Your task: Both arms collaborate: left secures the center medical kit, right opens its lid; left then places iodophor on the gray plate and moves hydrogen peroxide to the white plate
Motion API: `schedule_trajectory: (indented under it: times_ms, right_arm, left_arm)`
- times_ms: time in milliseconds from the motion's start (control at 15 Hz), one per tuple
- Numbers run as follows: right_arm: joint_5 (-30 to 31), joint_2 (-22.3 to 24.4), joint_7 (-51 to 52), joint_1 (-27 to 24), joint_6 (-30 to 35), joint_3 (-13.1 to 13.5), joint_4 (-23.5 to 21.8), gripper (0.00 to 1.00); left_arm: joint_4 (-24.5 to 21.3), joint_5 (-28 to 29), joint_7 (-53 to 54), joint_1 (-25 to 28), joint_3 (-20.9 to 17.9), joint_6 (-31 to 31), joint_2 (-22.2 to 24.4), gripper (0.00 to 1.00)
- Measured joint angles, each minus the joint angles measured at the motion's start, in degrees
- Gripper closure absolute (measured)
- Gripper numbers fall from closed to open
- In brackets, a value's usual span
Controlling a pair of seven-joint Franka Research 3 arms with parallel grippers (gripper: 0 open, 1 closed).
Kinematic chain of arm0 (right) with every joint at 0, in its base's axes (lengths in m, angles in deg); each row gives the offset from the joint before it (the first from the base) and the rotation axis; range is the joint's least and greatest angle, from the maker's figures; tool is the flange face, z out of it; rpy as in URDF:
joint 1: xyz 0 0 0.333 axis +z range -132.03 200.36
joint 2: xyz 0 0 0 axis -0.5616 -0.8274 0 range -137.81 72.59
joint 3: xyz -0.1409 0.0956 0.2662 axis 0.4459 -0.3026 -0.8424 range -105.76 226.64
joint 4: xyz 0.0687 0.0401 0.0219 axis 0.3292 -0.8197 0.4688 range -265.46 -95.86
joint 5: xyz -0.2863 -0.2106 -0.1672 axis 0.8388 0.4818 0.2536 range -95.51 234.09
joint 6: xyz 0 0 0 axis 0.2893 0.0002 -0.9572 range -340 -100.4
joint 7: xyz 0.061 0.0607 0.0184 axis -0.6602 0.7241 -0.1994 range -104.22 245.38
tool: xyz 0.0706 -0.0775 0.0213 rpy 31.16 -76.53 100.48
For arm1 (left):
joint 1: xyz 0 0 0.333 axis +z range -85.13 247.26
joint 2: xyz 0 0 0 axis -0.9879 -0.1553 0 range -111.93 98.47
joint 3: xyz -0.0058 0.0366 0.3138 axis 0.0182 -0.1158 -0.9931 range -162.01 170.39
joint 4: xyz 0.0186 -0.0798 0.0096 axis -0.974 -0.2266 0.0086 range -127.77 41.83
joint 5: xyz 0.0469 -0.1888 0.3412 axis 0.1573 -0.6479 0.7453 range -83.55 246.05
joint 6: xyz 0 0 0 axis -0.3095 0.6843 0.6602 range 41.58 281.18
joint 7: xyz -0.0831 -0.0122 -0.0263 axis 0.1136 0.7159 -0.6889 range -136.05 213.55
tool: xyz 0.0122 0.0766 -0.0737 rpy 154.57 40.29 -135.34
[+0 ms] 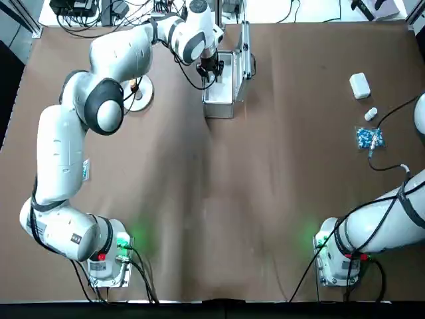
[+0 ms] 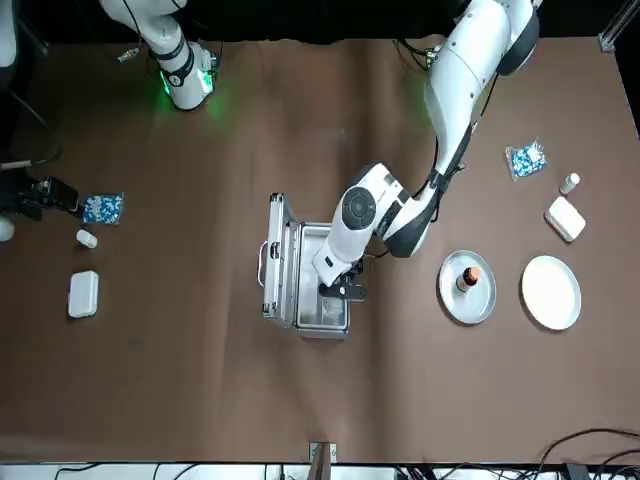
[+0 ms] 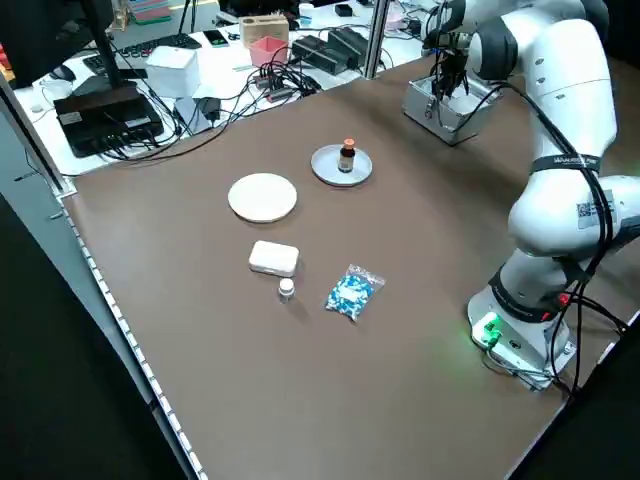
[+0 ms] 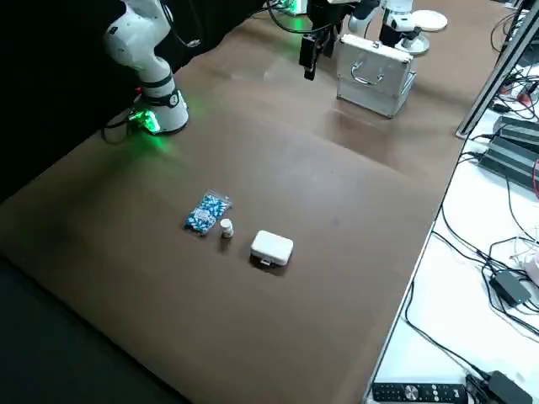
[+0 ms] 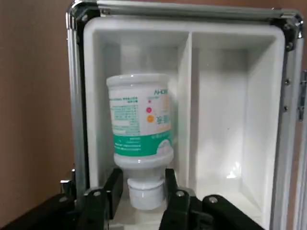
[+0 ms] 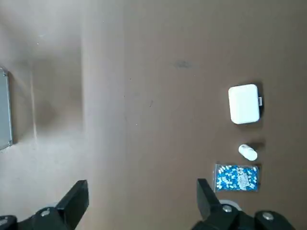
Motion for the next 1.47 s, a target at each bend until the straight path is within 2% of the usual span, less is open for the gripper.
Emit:
schedule_trajectory:
  times_ms: [200,467,933,1200,1467]
  right_arm:
    - [0.0,0.0,0.0,0.01,-0.01,0.0,0.0,0.0]
    - [0.0,0.0,0.0,0.01,-0.06,0.0,0.0,0.0]
    - [0.0,0.0,0.0,0.09,-0.16,0.0,0.02,0.0]
    - [0.0,0.0,0.0,0.09,-0.16,0.0,0.02,0.0]
    - [0.0,0.0,0.0,0.19,-0.16,-0.01,0.02,0.0]
  left_arm:
    - [0.0,0.0,0.0,-0.01,0.0,0.0,-0.14,0.59]
    - [0.01,0.0,0.0,-0.01,0.0,0.0,-0.16,0.68]
    - [0.19,0.0,-0.13,0.01,0.0,0.0,-0.17,0.68]
    - [1.14,-0.27,-0.3,0.75,0.29,-2.25,0.48,0.68]
    - [1.72,-4.55,-0.46,2.49,0.66,-4.79,3.4,0.68]
